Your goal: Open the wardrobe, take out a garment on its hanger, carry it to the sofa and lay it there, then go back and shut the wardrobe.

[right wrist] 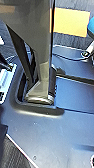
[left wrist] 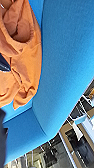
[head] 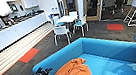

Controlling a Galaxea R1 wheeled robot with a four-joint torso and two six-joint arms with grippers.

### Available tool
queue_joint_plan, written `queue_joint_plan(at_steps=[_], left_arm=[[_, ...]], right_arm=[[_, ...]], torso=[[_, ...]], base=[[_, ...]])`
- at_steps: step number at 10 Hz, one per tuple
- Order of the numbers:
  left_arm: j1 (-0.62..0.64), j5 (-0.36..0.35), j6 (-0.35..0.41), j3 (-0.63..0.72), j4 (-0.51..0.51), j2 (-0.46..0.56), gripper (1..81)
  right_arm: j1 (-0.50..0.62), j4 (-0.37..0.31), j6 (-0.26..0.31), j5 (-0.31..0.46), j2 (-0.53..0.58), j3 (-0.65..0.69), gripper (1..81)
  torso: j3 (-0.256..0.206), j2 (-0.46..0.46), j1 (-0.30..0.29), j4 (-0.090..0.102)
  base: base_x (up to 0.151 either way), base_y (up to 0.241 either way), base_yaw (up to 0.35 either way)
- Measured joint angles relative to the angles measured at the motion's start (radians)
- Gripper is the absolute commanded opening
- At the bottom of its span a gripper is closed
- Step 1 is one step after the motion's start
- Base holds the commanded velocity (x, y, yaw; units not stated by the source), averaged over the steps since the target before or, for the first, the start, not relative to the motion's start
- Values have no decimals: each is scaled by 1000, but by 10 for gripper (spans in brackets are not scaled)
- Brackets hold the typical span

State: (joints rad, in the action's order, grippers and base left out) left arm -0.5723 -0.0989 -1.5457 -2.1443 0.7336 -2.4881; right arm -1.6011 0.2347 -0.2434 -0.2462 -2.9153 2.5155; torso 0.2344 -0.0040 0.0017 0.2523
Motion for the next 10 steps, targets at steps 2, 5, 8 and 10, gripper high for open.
queue_joint_plan(at_steps=[2, 5, 8, 10], left_arm=[[-81, -9, 1, 33, 100, 0, 811], [-247, -42, 3, 108, 337, -5, 811], [-398, -114, 3, 120, 616, 0, 811], [-508, -142, 3, 108, 745, 7, 811]], right_arm=[[0, -1, -1, 0, -3, 4, 811], [1, -1, -2, 0, -5, 13, 811], [15, -4, -5, -2, -11, 27, 811], [12, -6, -5, 0, -26, 56, 811]], torso=[[0, 0, 0, 0], [0, 0, 0, 0], [-2, 0, 0, 0], [-31, 0, 0, 0]], base=[[0, 0, 0], [0, 0, 0], [0, 0, 0], [0, 0, 0]])
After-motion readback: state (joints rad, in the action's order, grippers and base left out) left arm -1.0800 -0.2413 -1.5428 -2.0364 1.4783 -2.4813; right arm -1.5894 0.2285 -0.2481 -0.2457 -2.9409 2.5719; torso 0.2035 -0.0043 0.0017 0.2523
